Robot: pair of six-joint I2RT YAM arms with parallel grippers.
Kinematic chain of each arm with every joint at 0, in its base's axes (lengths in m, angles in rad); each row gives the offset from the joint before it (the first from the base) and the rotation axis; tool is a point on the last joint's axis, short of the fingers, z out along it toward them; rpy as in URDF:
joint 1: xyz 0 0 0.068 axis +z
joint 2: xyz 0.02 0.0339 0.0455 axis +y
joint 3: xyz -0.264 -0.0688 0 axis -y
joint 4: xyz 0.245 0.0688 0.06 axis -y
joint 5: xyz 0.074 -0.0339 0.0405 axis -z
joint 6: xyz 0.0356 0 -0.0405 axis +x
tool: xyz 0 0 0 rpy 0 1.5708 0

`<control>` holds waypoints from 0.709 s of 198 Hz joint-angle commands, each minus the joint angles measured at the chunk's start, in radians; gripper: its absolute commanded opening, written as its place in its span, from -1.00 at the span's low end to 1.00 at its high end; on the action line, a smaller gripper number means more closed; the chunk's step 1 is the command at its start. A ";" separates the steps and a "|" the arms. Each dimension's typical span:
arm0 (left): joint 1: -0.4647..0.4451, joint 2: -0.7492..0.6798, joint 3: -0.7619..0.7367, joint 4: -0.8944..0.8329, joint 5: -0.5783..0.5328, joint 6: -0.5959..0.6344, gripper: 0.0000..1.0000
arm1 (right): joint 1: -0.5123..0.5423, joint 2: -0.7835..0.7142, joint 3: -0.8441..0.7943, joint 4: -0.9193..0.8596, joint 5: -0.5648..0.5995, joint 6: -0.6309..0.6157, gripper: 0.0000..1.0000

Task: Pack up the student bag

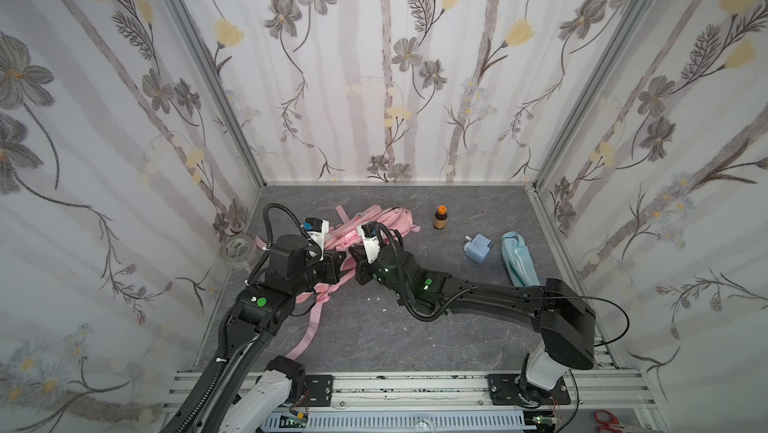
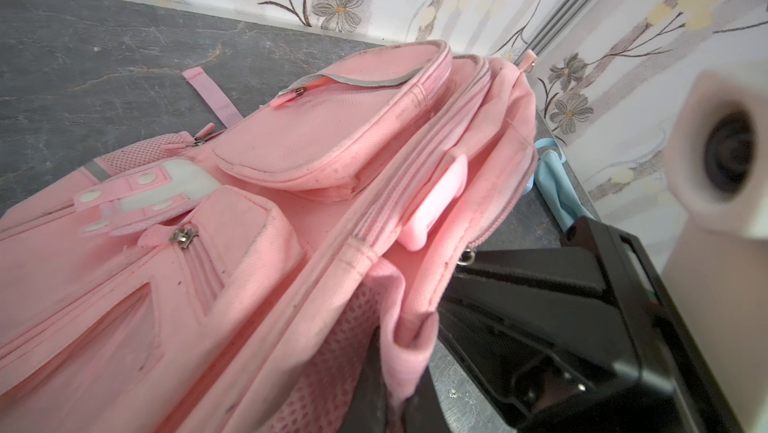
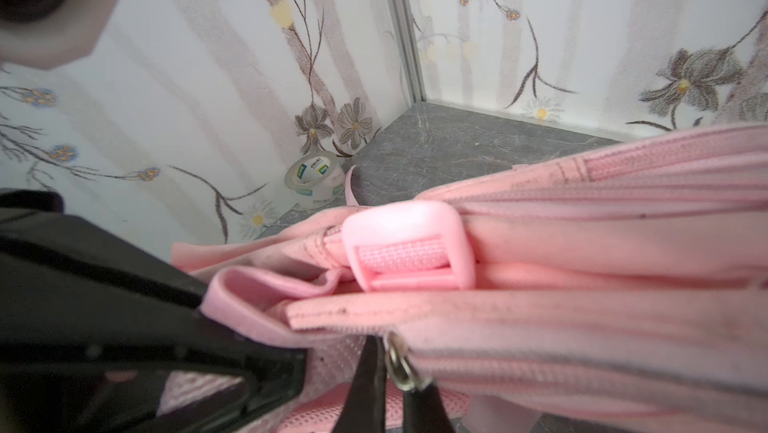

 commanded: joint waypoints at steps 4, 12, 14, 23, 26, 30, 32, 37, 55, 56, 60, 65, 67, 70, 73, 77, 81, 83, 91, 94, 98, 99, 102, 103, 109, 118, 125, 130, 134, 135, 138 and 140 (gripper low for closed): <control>0.004 -0.024 -0.006 0.050 -0.038 0.020 -1.00 | -0.048 -0.069 -0.106 0.134 -0.020 0.119 -1.00; 0.004 -0.027 -0.011 0.050 -0.043 0.027 -1.00 | -0.061 -0.094 -0.146 0.183 -0.058 0.151 -1.00; 0.003 -0.028 -0.013 0.052 -0.044 0.027 -1.00 | -0.065 -0.099 -0.157 0.196 -0.068 0.157 -1.00; 0.006 -0.030 -0.018 0.052 -0.049 0.034 -1.00 | -0.080 -0.123 -0.203 0.248 -0.106 0.190 -1.00; 0.004 -0.031 -0.018 0.050 -0.049 0.036 -1.00 | -0.085 -0.132 -0.218 0.268 -0.121 0.202 -1.00; 0.005 -0.032 -0.020 0.051 -0.052 0.039 -1.00 | -0.093 -0.139 -0.241 0.301 -0.146 0.217 -1.00; 0.004 -0.032 -0.022 0.050 -0.052 0.041 -1.00 | -0.097 -0.143 -0.253 0.319 -0.159 0.226 -1.00; 0.005 -0.033 -0.024 0.049 -0.057 0.044 -1.00 | -0.108 -0.153 -0.277 0.356 -0.187 0.246 -1.00; 0.006 -0.034 -0.030 0.049 -0.063 0.058 -1.00 | -0.144 -0.170 -0.355 0.495 -0.291 0.315 -1.00; 0.007 -0.035 -0.031 0.049 -0.063 0.059 -1.00 | -0.145 -0.171 -0.358 0.499 -0.294 0.319 -1.00; 0.008 -0.035 -0.032 0.050 -0.064 0.063 -1.00 | -0.151 -0.175 -0.365 0.511 -0.301 0.334 -1.00; 0.008 -0.037 -0.035 0.048 -0.066 0.068 -1.00 | -0.157 -0.180 -0.382 0.522 -0.313 0.348 -1.00; 0.007 -0.037 -0.036 0.049 -0.066 0.070 -1.00 | -0.159 -0.182 -0.398 0.527 -0.319 0.352 -1.00; 0.008 -0.037 -0.038 0.049 -0.066 0.073 -1.00 | -0.164 -0.184 -0.408 0.535 -0.328 0.358 -1.00; 0.010 -0.039 -0.040 0.047 -0.067 0.076 -1.00 | -0.168 -0.187 -0.415 0.542 -0.336 0.365 -1.00; 0.010 -0.041 -0.043 0.046 -0.068 0.081 -1.00 | -0.173 -0.191 -0.425 0.546 -0.343 0.371 -1.00; 0.011 -0.042 -0.045 0.044 -0.067 0.084 -1.00 | -0.177 -0.198 -0.434 0.547 -0.344 0.378 -1.00; 0.011 -0.044 -0.045 0.043 -0.068 0.087 -1.00 | -0.180 -0.200 -0.439 0.547 -0.344 0.378 -1.00; 0.013 -0.049 -0.049 0.037 -0.070 0.097 -1.00 | -0.189 -0.211 -0.453 0.543 -0.348 0.382 -1.00; 0.015 -0.051 -0.051 0.034 -0.072 0.103 -1.00 | -0.193 -0.212 -0.460 0.541 -0.352 0.385 -1.00; 0.016 -0.056 -0.054 0.030 -0.073 0.111 -1.00 | -0.199 -0.211 -0.468 0.538 -0.359 0.388 -1.00; 0.016 -0.056 -0.054 0.031 -0.073 0.112 -1.00 | -0.200 -0.211 -0.468 0.538 -0.359 0.389 -1.00; 0.018 -0.060 -0.055 0.026 -0.075 0.120 -1.00 | -0.204 -0.236 -0.475 0.535 -0.363 0.390 -1.00; 0.018 -0.061 -0.056 0.025 -0.076 0.122 -1.00 | -0.206 -0.242 -0.478 0.535 -0.363 0.391 -1.00; 0.020 -0.068 -0.060 0.021 -0.081 0.135 -1.00 | -0.216 -0.255 -0.491 0.534 -0.371 0.395 -1.00; 0.024 -0.080 -0.067 0.012 -0.093 0.155 -1.00 | -0.232 -0.270 -0.511 0.534 -0.382 0.404 -1.00; 0.028 -0.091 -0.076 0.011 -0.101 0.173 -1.00 | -0.247 -0.279 -0.526 0.542 -0.401 0.412 -1.00; 0.031 -0.097 -0.083 0.011 -0.107 0.185 -1.00 | -0.258 -0.284 -0.536 0.547 -0.420 0.418 -1.00; 0.034 -0.102 -0.087 0.009 -0.112 0.200 -1.00 | -0.266 -0.288 -0.542 0.548 -0.436 0.423 -1.00; 0.034 -0.103 -0.088 0.009 -0.113 0.200 -1.00 | -0.266 -0.289 -0.542 0.548 -0.440 0.424 -1.00; 0.035 -0.106 -0.092 0.008 -0.118 0.210 -1.00 | -0.268 -0.291 -0.544 0.548 -0.455 0.427 -1.00; 0.037 -0.107 -0.093 0.006 -0.121 0.216 -1.00 | -0.267 -0.293 -0.546 0.548 -0.465 0.429 -1.00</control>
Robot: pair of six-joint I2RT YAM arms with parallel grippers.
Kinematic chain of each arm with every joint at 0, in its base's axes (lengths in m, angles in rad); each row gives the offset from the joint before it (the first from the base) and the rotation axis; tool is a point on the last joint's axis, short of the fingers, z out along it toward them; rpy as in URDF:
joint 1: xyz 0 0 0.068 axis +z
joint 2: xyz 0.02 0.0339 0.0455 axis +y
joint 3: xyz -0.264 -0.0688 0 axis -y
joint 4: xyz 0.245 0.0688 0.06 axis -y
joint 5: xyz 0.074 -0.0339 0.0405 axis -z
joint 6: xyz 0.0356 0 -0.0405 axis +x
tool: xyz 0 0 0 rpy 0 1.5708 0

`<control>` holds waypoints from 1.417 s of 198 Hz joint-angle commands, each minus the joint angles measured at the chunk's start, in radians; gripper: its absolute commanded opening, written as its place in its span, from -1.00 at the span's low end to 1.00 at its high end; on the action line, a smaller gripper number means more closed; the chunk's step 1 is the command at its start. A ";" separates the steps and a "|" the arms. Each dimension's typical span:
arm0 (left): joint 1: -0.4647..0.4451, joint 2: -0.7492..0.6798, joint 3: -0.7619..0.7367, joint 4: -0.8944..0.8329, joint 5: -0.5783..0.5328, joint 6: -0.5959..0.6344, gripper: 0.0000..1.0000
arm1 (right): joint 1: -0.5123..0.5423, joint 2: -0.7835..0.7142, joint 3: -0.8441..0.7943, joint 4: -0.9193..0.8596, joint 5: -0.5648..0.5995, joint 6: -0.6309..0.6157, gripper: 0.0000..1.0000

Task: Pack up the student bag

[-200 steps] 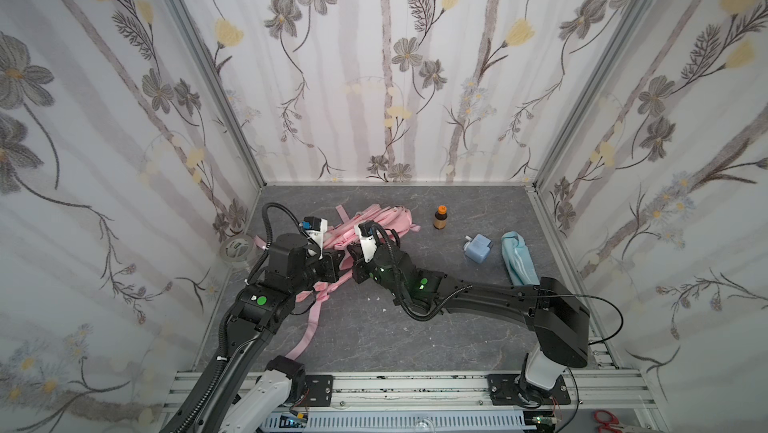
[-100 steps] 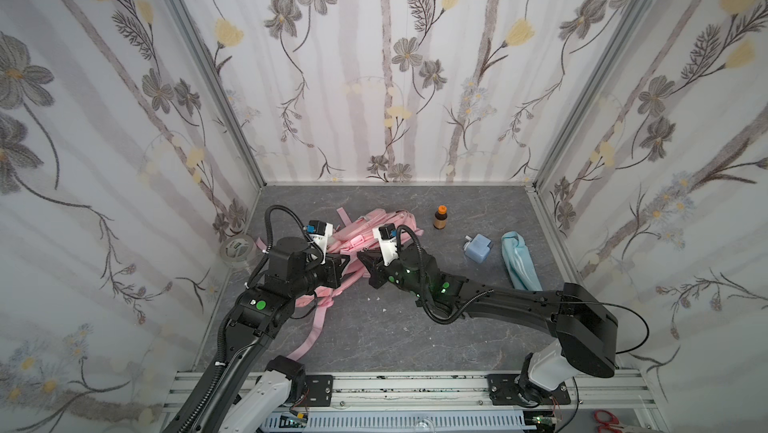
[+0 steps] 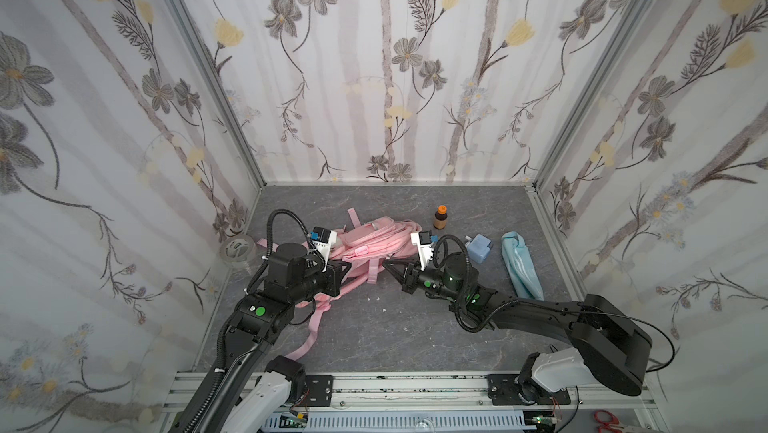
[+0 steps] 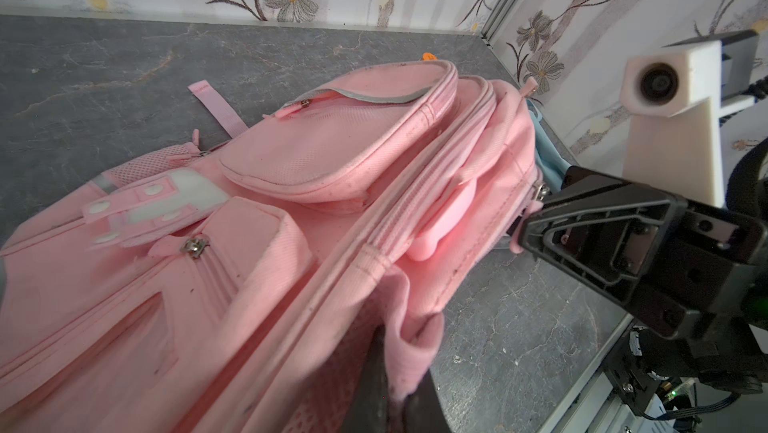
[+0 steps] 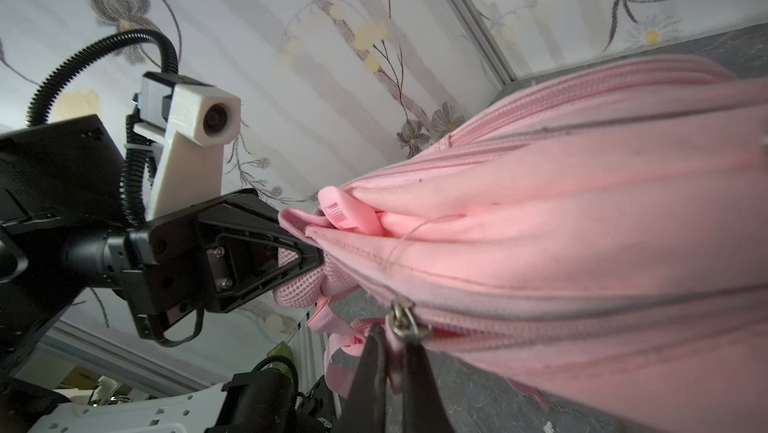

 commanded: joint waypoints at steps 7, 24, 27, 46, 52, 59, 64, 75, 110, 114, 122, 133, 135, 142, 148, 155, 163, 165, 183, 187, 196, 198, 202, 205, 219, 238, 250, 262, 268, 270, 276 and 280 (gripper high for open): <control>0.023 -0.027 -0.023 0.009 -0.185 0.092 -1.00 | -0.062 -0.025 -0.023 0.079 -0.032 0.063 -1.00; 0.025 -0.029 -0.032 0.010 -0.181 0.179 -1.00 | -0.075 -0.008 0.011 0.071 -0.174 0.082 -1.00; 0.026 -0.029 -0.033 0.011 -0.184 0.193 -1.00 | -0.075 -0.003 0.020 0.068 -0.200 0.088 -1.00; 0.026 -0.029 -0.046 0.021 -0.234 0.306 -1.00 | -0.066 0.027 0.062 0.065 -0.338 0.138 -1.00; 0.026 -0.028 -0.049 0.025 -0.256 0.345 -1.00 | -0.061 0.023 0.064 0.057 -0.353 0.148 -1.00; 0.026 -0.026 -0.046 0.017 -0.267 0.392 -0.90 | -0.056 0.017 0.066 0.036 -0.361 0.155 -1.00; 0.026 -0.026 -0.038 0.009 -0.260 0.431 -0.56 | -0.052 0.013 0.070 0.015 -0.368 0.157 -1.00; 0.026 -0.039 -0.007 -0.022 -0.194 0.522 0.20 | -0.049 0.010 0.077 -0.013 -0.391 0.166 -1.00; 0.016 -0.132 0.087 -0.100 0.133 0.717 0.55 | -0.044 0.026 0.103 -0.047 -0.473 0.223 -1.00; 0.012 -0.127 0.104 -0.121 0.159 0.734 0.52 | -0.044 0.030 0.108 -0.051 -0.484 0.228 -1.00; 0.000 -0.105 0.132 -0.162 0.191 0.755 0.47 | -0.044 0.032 0.111 -0.054 -0.508 0.236 -1.00; -0.026 -0.065 0.158 -0.202 0.204 0.764 0.39 | -0.044 0.030 0.110 -0.066 -0.526 0.242 -1.00; -0.033 -0.057 0.160 -0.204 0.204 0.765 0.38 | -0.044 0.030 0.109 -0.068 -0.530 0.242 -1.00; -0.051 -0.037 0.157 -0.205 0.199 0.770 0.34 | -0.044 0.030 0.107 -0.072 -0.547 0.244 -1.00; -0.068 -0.023 0.147 -0.198 0.193 0.779 0.31 | -0.044 0.032 0.107 -0.075 -0.564 0.245 -1.00; -0.094 -0.007 0.134 -0.181 0.184 0.782 0.29 | -0.044 0.034 0.106 -0.075 -0.576 0.249 -1.00; -0.121 0.009 0.118 -0.148 0.172 0.780 0.26 | -0.044 0.038 0.103 -0.071 -0.595 0.259 -1.00; -0.128 0.012 0.113 -0.136 0.168 0.776 0.25 | -0.044 0.039 0.104 -0.068 -0.602 0.262 -1.00; -0.170 0.040 0.077 -0.041 0.151 0.739 0.15 | -0.044 0.043 0.105 -0.046 -0.637 0.284 -1.00; -0.177 0.050 0.071 -0.028 0.149 0.732 0.12 | -0.044 0.043 0.105 -0.046 -0.643 0.284 -1.00; -0.191 0.076 0.067 -0.017 0.149 0.727 0.04 | -0.045 0.044 0.106 -0.046 -0.651 0.284 -1.00; -0.195 0.082 0.067 -0.017 0.150 0.725 0.02 | -0.044 0.043 0.105 -0.046 -0.653 0.284 -1.00; -0.200 0.095 0.069 -0.018 0.151 0.724 -0.01 | -0.044 0.042 0.105 -0.046 -0.655 0.285 -1.00; -0.205 0.105 0.069 -0.016 0.151 0.722 -0.02 | -0.044 0.042 0.105 -0.046 -0.658 0.286 -1.00; -0.223 0.147 0.069 0.001 0.130 0.707 -0.13 | -0.044 0.042 0.107 -0.038 -0.685 0.293 -1.00; -0.244 0.193 0.064 0.030 0.110 0.705 -0.30 | -0.044 0.035 0.102 -0.035 -0.719 0.294 -1.00; -0.253 0.211 0.060 0.049 0.104 0.704 -0.43 | -0.046 0.027 0.098 -0.039 -0.735 0.289 -1.00; -0.256 0.219 0.063 0.057 0.116 0.712 -0.72 | -0.048 0.020 0.096 -0.048 -0.742 0.278 -1.00; -0.255 0.221 0.063 0.066 0.121 0.709 -0.92 | -0.052 0.016 0.096 -0.064 -0.738 0.266 -1.00; -0.256 0.221 0.061 0.070 0.122 0.708 -0.99 | -0.054 0.014 0.097 -0.068 -0.737 0.264 -1.00; -0.257 0.220 0.061 0.079 0.127 0.700 -1.00 | -0.060 0.009 0.097 -0.078 -0.731 0.253 -1.00; -0.256 0.219 0.060 0.083 0.132 0.692 -1.00 | -0.064 0.007 0.097 -0.082 -0.729 0.247 -1.00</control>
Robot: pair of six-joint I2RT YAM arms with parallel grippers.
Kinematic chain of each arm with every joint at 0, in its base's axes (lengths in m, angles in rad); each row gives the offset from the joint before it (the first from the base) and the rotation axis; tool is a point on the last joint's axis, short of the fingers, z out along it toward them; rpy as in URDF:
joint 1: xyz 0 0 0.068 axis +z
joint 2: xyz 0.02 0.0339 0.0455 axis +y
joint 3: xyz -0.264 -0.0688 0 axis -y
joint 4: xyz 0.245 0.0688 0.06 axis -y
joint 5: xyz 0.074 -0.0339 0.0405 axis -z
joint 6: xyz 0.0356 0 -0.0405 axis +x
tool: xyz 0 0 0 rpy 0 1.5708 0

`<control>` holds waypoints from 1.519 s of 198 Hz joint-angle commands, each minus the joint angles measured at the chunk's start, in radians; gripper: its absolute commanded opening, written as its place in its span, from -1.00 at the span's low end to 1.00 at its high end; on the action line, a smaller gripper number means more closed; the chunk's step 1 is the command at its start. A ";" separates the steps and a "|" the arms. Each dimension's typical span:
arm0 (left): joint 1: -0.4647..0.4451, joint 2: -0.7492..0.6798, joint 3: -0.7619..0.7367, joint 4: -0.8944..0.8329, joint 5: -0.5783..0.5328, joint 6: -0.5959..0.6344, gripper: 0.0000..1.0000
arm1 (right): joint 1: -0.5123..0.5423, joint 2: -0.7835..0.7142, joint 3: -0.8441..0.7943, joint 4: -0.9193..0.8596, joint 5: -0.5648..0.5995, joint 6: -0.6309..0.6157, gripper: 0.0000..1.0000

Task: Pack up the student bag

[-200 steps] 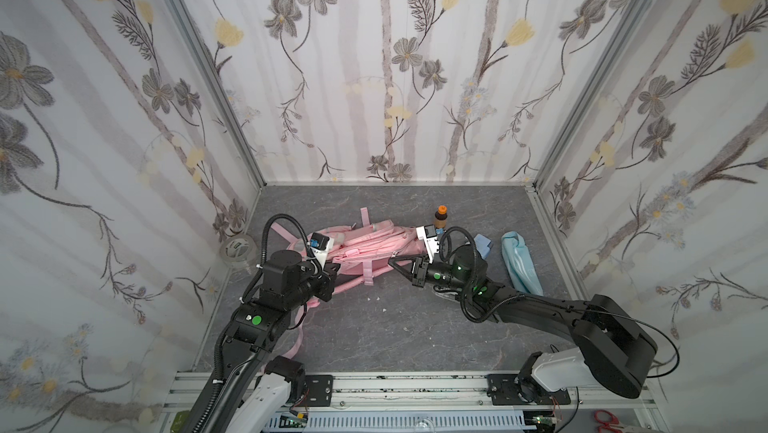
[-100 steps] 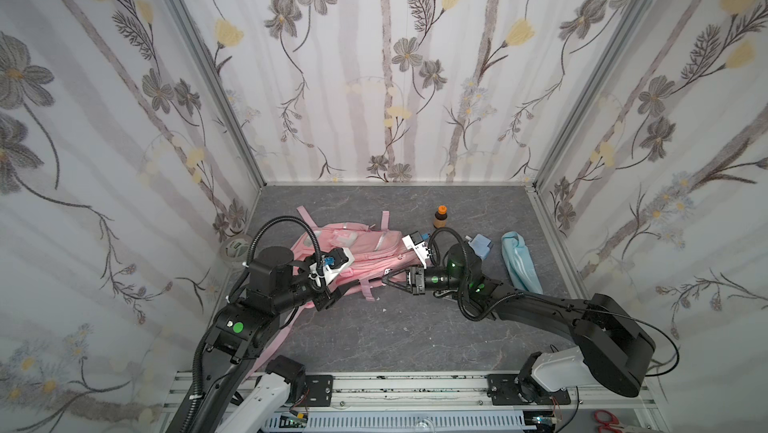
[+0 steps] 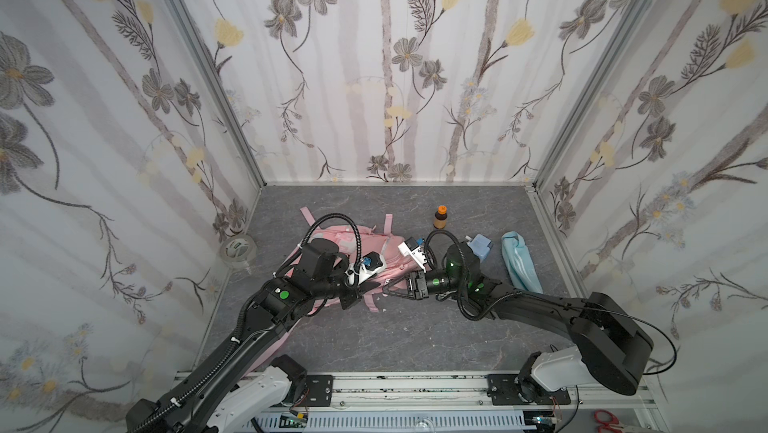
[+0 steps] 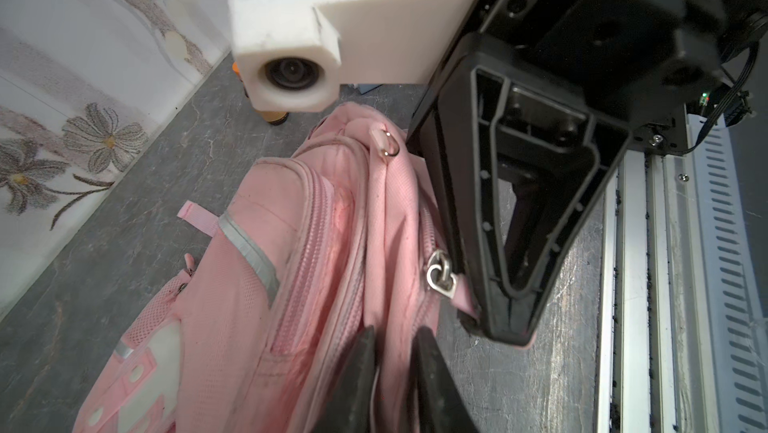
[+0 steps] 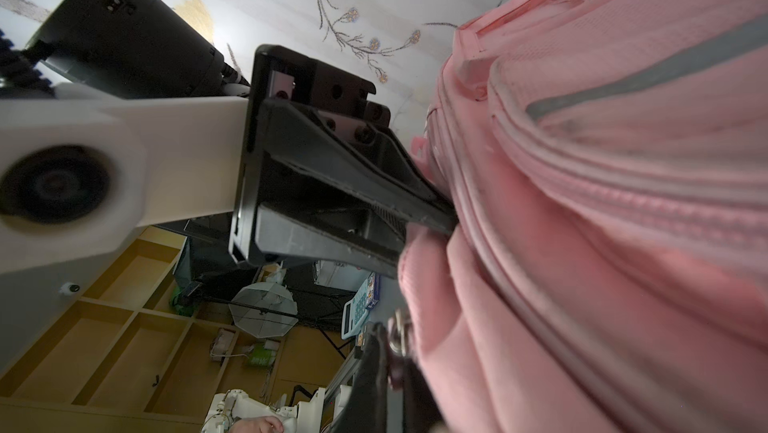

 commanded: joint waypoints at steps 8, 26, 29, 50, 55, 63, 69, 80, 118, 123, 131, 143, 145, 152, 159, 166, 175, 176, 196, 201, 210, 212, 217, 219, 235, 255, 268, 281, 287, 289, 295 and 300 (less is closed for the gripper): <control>0.000 0.005 -0.001 0.079 0.014 -0.034 -1.00 | -0.022 -0.035 0.006 0.071 -0.068 -0.053 -1.00; 0.000 0.019 0.017 0.080 0.023 -0.112 -1.00 | -0.050 -0.066 0.033 -0.052 -0.012 -0.123 -0.79; 0.000 0.023 0.021 0.079 0.021 -0.129 -1.00 | -0.051 -0.074 0.044 -0.096 0.004 -0.157 -0.67; 0.000 0.052 0.046 0.081 -0.005 -0.262 -1.00 | -0.022 -0.152 0.165 -0.512 0.256 -0.493 -0.19; 0.000 0.059 0.053 0.081 -0.014 -0.299 -1.00 | -0.009 -0.172 0.173 -0.563 0.330 -0.545 -0.16; -0.001 0.069 0.065 0.079 -0.026 -0.354 -1.00 | 0.009 -0.210 0.173 -0.613 0.472 -0.604 -0.12; 0.000 0.074 0.072 0.080 -0.038 -0.394 -1.00 | 0.041 -0.242 0.158 -0.626 0.582 -0.631 -0.10; -0.001 0.076 0.083 0.082 -0.059 -0.463 -1.00 | 0.085 -0.296 0.119 -0.608 0.740 -0.685 -0.09; 0.000 0.070 0.116 0.089 -0.090 -0.651 -1.00 | 0.231 -0.345 0.072 -0.517 1.176 -0.842 -0.08; -0.001 0.069 0.120 0.090 -0.084 -0.660 -1.00 | 0.234 -0.342 0.067 -0.495 1.186 -0.852 -0.08; 0.000 0.069 0.128 0.087 -0.081 -0.671 -1.00 | 0.235 -0.338 0.064 -0.463 1.191 -0.866 -0.08; -0.001 0.070 0.141 0.075 -0.073 -0.671 -1.00 | 0.236 -0.321 0.064 -0.432 1.198 -0.888 -0.07; -0.001 0.070 0.141 0.074 -0.073 -0.672 -1.00 | 0.235 -0.319 0.064 -0.429 1.199 -0.892 -0.07; -0.001 0.070 0.146 0.065 -0.074 -0.672 -1.00 | 0.235 -0.310 0.075 -0.430 1.200 -0.906 -0.06; -0.001 0.071 0.148 0.058 -0.071 -0.666 -1.00 | 0.236 -0.302 0.087 -0.434 1.192 -0.925 -0.06; -0.001 0.072 0.149 0.054 -0.069 -0.664 -1.00 | 0.237 -0.296 0.095 -0.429 1.181 -0.957 -0.06; -0.001 0.071 0.147 0.053 -0.067 -0.664 -1.00 | 0.237 -0.292 0.103 -0.418 1.168 -0.993 -0.07; -0.001 0.071 0.145 0.055 -0.067 -0.664 -1.00 | 0.237 -0.292 0.104 -0.415 1.166 -0.996 -0.07; 0.000 0.073 0.138 0.056 -0.047 -0.661 -1.00 | 0.234 -0.285 0.119 -0.398 1.050 -1.106 -0.09; 0.000 0.075 0.138 0.056 -0.046 -0.661 -1.00 | 0.231 -0.281 0.126 -0.404 1.020 -1.131 -0.09; -0.001 0.076 0.138 0.052 -0.041 -0.664 -1.00 | 0.226 -0.272 0.143 -0.418 0.978 -1.163 -0.07; -0.001 0.076 0.138 0.054 -0.040 -0.665 -1.00 | 0.225 -0.271 0.147 -0.421 0.972 -1.168 -0.07; -0.001 0.078 0.138 0.054 -0.037 -0.667 -1.00 | 0.223 -0.266 0.155 -0.426 0.956 -1.179 -0.05; 0.001 0.078 0.137 0.053 -0.035 -0.668 -1.00 | 0.222 -0.262 0.159 -0.429 0.950 -1.182 -0.05; -0.001 0.079 0.137 0.062 -0.034 -0.680 -1.00 | 0.217 -0.237 0.190 -0.462 0.925 -1.209 -0.05; -0.001 0.081 0.140 0.075 -0.023 -0.693 -1.00 | 0.217 -0.205 0.217 -0.478 0.918 -1.225 -0.05; -0.001 0.084 0.142 0.077 -0.019 -0.698 -1.00 | 0.215 -0.186 0.227 -0.479 0.916 -1.228 -0.05; -0.001 0.087 0.144 0.081 -0.012 -0.703 -1.00 | 0.212 -0.166 0.236 -0.477 0.911 -1.229 -0.07; -0.001 0.087 0.146 0.082 -0.007 -0.704 -1.00 | 0.209 -0.157 0.241 -0.479 0.902 -1.233 -0.09; -0.001 0.088 0.146 0.082 -0.007 -0.703 -1.00 | 0.209 -0.154 0.244 -0.481 0.897 -1.233 -0.11; 0.000 0.088 0.147 0.081 -0.005 -0.702 -1.00 | 0.206 -0.143 0.251 -0.486 0.883 -1.237 -0.13; -0.001 0.089 0.147 0.081 -0.005 -0.704 -1.00 | 0.204 -0.135 0.257 -0.490 0.873 -1.238 -0.17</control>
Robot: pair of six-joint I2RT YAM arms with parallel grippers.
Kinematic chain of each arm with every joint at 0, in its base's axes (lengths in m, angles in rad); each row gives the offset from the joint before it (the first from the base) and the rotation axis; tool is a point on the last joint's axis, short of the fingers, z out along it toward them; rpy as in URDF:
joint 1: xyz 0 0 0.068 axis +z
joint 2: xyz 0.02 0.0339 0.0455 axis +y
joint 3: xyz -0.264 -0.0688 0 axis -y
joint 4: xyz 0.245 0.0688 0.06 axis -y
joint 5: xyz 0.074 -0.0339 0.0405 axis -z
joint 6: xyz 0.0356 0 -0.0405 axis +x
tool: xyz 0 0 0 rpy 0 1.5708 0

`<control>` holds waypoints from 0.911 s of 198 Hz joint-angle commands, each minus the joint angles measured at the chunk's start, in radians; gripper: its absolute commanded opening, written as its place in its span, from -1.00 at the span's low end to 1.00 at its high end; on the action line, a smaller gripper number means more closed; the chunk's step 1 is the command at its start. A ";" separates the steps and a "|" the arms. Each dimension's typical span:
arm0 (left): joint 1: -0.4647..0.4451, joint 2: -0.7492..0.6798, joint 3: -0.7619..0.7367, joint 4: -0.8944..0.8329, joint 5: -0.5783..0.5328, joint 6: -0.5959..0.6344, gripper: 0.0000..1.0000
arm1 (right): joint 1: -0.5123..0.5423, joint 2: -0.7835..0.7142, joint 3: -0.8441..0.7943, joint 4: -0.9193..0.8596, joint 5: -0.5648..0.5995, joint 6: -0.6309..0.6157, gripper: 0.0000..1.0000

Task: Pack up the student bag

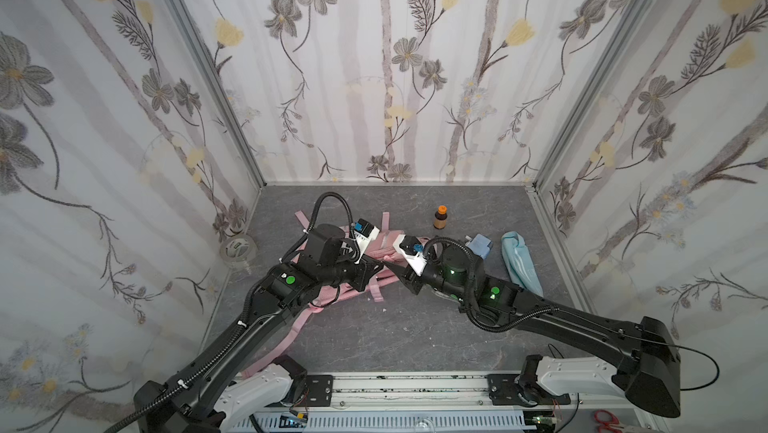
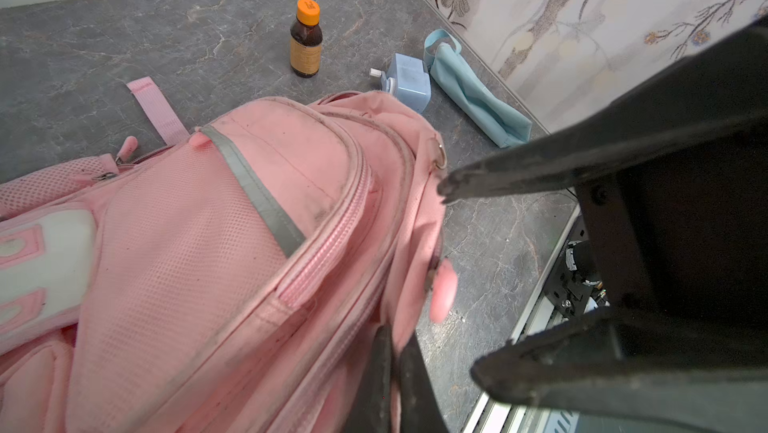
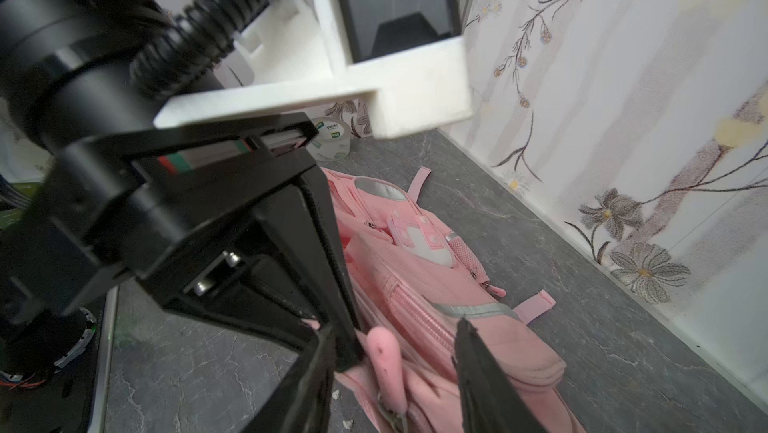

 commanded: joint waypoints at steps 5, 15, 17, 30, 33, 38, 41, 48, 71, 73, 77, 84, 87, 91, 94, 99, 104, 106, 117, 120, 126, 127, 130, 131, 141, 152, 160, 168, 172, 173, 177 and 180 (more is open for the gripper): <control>0.000 -0.003 0.015 0.083 0.034 -0.022 -1.00 | -0.012 0.038 0.034 -0.010 -0.064 -0.038 -0.20; 0.000 -0.004 0.016 0.082 0.034 -0.021 -1.00 | -0.020 0.048 0.042 -0.020 -0.085 -0.043 -0.31; -0.001 -0.004 0.016 0.082 0.034 -0.021 -1.00 | -0.022 0.049 0.045 -0.022 -0.087 -0.043 -0.34; 0.000 -0.009 0.015 0.080 0.031 -0.021 -1.00 | -0.037 0.053 0.046 -0.031 -0.105 -0.045 -0.51; -0.001 -0.009 0.013 0.079 0.029 -0.022 -1.00 | -0.041 0.053 0.045 -0.031 -0.113 -0.045 -0.54; -0.001 -0.012 0.012 0.080 0.026 -0.022 -1.00 | -0.047 0.053 0.044 -0.032 -0.125 -0.046 -0.56; -0.001 -0.013 0.011 0.080 0.024 -0.022 -1.00 | -0.052 0.053 0.044 -0.033 -0.130 -0.047 -0.56; 0.000 -0.015 0.010 0.080 0.023 -0.023 -1.00 | -0.060 0.051 0.043 -0.037 -0.144 -0.046 -0.56; 0.001 -0.023 0.007 0.076 0.019 -0.025 -1.00 | -0.086 0.053 0.042 -0.063 -0.198 -0.056 -0.61; 0.000 -0.024 0.007 0.075 0.018 -0.025 -1.00 | -0.088 0.052 0.042 -0.065 -0.203 -0.057 -0.63; 0.000 -0.024 0.006 0.075 0.016 -0.025 -1.00 | -0.092 0.051 0.042 -0.068 -0.213 -0.059 -0.67; 0.000 -0.027 0.004 0.076 0.014 -0.027 -1.00 | -0.095 0.051 0.042 -0.075 -0.230 -0.063 -0.72; 0.000 -0.027 0.003 0.075 0.013 -0.026 -1.00 | -0.097 0.050 0.042 -0.075 -0.232 -0.065 -0.75; -0.001 -0.029 0.001 0.076 0.012 -0.027 -1.00 | -0.097 0.050 0.043 -0.076 -0.237 -0.065 -0.78; -0.001 -0.029 0.001 0.077 0.010 -0.027 -1.00 | -0.098 0.049 0.041 -0.077 -0.240 -0.066 -0.81; 0.000 -0.030 -0.001 0.078 0.004 -0.027 -1.00 | -0.098 0.048 0.041 -0.078 -0.246 -0.066 -0.85; -0.001 -0.030 -0.001 0.078 -0.001 -0.029 -1.00 | -0.100 0.046 0.039 -0.079 -0.251 -0.067 -0.89; 0.000 -0.030 -0.002 0.078 -0.003 -0.031 -1.00 | -0.100 0.045 0.039 -0.079 -0.252 -0.066 -0.90; 0.000 -0.030 -0.003 0.084 -0.014 -0.041 -1.00 | -0.100 0.042 0.038 -0.080 -0.257 -0.064 -0.97; -0.001 -0.029 -0.004 0.087 -0.017 -0.044 -1.00 | -0.100 0.040 0.037 -0.078 -0.259 -0.063 -0.98; 0.000 -0.029 -0.006 0.093 -0.024 -0.050 -1.00 | -0.100 0.036 0.034 -0.075 -0.261 -0.053 -1.00; 0.000 -0.029 -0.005 0.094 -0.025 -0.051 -1.00 | -0.100 0.036 0.034 -0.074 -0.261 -0.052 -1.00; 0.001 -0.029 -0.007 0.097 -0.027 -0.055 -1.00 | -0.100 0.033 0.033 -0.070 -0.260 -0.048 -1.00; 0.001 -0.029 -0.007 0.097 -0.029 -0.057 -1.00 | -0.100 0.032 0.031 -0.069 -0.260 -0.045 -1.00; -0.001 -0.030 -0.011 0.109 -0.040 -0.069 -1.00 | -0.101 0.021 0.019 -0.050 -0.254 -0.017 -1.00; -0.001 -0.034 -0.017 0.116 -0.054 -0.079 -1.00 | -0.105 0.000 -0.009 -0.010 -0.229 0.029 -1.00; 0.000 -0.040 -0.022 0.117 -0.068 -0.082 -1.00 | -0.116 -0.020 -0.041 0.034 -0.224 0.072 -1.00; 0.000 -0.048 -0.029 0.115 -0.087 -0.087 -1.00 | -0.129 -0.043 -0.080 0.085 -0.218 0.116 -1.00; 0.003 -0.053 -0.033 0.114 -0.096 -0.090 -1.00 | -0.134 -0.056 -0.102 0.110 -0.208 0.138 -1.00; 0.003 -0.054 -0.034 0.113 -0.098 -0.090 -1.00 | -0.135 -0.060 -0.106 0.119 -0.204 0.143 -1.00; 0.003 -0.060 -0.037 0.111 -0.107 -0.091 -1.00 | -0.141 -0.073 -0.127 0.145 -0.195 0.161 -1.00; 0.005 -0.063 -0.039 0.107 -0.112 -0.091 -1.00 | -0.145 -0.082 -0.142 0.162 -0.189 0.173 -1.00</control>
